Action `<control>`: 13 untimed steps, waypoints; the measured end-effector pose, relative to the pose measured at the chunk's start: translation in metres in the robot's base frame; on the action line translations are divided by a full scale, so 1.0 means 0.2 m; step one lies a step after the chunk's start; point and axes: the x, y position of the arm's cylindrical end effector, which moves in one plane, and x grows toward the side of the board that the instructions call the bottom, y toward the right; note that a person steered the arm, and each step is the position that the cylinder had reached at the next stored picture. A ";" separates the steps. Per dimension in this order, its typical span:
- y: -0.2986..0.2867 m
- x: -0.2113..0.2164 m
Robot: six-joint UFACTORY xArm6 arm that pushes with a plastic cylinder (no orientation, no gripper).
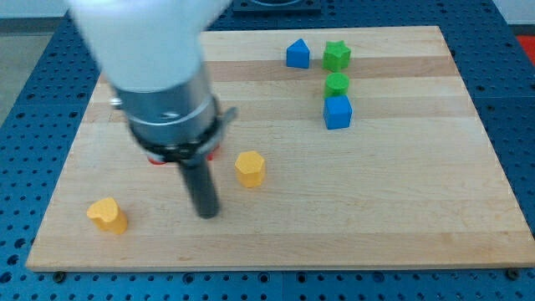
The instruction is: Push the red star into the red circle
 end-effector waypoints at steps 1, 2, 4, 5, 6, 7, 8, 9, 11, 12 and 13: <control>0.27 0.00; 0.39 -0.05; 0.40 -0.30; 0.33 -0.32; 0.23 -0.32; 0.14 -0.32; 0.05 -0.27; 0.01 -0.19; -0.17 -0.16; -0.25 -0.16; -0.32 -0.16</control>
